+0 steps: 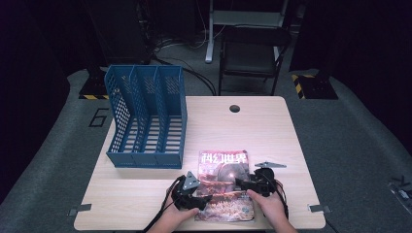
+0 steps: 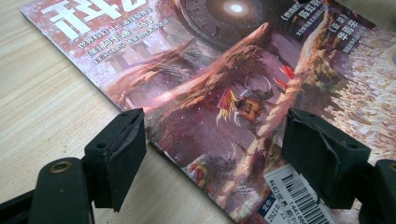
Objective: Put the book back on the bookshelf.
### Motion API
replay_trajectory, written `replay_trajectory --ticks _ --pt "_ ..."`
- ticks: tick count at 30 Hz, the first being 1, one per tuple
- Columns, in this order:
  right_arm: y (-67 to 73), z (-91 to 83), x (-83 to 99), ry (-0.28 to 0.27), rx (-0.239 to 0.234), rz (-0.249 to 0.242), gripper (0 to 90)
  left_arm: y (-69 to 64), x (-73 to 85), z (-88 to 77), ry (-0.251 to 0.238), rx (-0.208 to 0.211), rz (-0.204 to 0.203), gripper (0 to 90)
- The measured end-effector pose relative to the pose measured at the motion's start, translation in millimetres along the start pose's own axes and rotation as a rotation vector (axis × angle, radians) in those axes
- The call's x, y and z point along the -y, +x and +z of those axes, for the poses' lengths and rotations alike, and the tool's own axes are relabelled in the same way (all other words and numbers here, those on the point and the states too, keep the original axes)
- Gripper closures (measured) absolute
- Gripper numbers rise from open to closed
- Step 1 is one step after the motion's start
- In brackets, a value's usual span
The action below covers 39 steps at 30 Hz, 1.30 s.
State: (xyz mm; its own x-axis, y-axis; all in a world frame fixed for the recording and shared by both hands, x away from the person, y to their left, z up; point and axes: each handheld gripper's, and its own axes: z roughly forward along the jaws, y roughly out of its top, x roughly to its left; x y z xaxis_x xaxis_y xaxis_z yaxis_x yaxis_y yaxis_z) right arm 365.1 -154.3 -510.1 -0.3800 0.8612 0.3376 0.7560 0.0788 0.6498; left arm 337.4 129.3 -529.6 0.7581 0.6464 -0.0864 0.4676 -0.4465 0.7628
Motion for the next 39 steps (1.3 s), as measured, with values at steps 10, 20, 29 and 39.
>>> replay_trajectory --ticks 10,20,29,39 --pt "4.2 -11.4 -4.5 -0.056 -0.058 0.005 30.6 0.0 0.0 0.0 0.0 0.0 0.0 21.7" --pt "11.5 -15.2 -12.6 -0.02 -0.057 -0.022 32.0 0.0 0.0 0.0 0.0 0.0 0.0 21.7" --pt "9.3 -11.4 -16.6 -0.022 -0.066 0.018 32.2 0.0 0.0 0.0 0.0 0.0 0.0 21.7" --pt "-6.6 1.7 -11.1 -0.011 -0.026 0.058 32.3 -0.2 0.3 0.4 -0.007 -0.001 -0.002 21.7"
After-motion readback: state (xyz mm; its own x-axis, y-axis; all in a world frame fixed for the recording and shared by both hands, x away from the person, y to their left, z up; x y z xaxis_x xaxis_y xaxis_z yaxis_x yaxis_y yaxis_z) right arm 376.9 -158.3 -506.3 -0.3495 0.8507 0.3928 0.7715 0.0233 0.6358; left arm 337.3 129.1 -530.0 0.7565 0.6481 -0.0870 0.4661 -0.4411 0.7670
